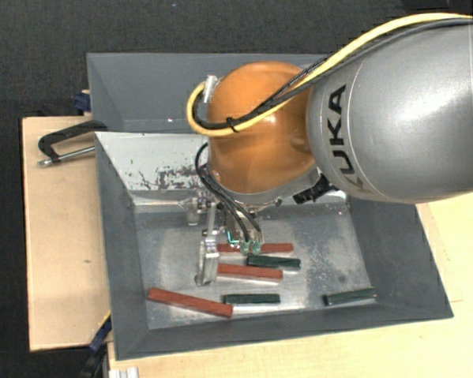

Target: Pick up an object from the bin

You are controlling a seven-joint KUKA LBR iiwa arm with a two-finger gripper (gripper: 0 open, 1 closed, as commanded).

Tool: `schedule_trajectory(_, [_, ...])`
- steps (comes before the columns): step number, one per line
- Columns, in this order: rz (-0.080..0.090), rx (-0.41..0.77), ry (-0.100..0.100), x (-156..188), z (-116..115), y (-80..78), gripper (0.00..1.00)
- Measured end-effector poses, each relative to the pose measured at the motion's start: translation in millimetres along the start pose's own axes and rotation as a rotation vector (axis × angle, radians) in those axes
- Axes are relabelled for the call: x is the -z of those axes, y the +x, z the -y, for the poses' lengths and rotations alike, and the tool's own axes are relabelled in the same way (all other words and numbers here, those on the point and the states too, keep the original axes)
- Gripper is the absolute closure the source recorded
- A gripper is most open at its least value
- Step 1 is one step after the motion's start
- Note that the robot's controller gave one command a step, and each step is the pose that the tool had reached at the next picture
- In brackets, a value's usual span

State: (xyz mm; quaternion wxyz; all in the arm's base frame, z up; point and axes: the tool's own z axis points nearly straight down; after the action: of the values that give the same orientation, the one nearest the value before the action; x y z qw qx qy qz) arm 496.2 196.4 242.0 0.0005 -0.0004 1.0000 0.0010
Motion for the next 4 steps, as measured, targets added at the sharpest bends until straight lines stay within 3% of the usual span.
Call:
schedule_trajectory(1, [0.004,-0.217,-0.002,24,-23,-26.8,1.00])
schedule_trajectory(2, [0.004,-0.217,-0.002,24,-23,-26.8,1.00])
schedule_trajectory(3, [-0.008,-0.121,0.005,-101,-6,-49.3,0.00])
schedule_trajectory(4, [-0.002,-0.121,0.001,-97,-7,-50.2,0.00])
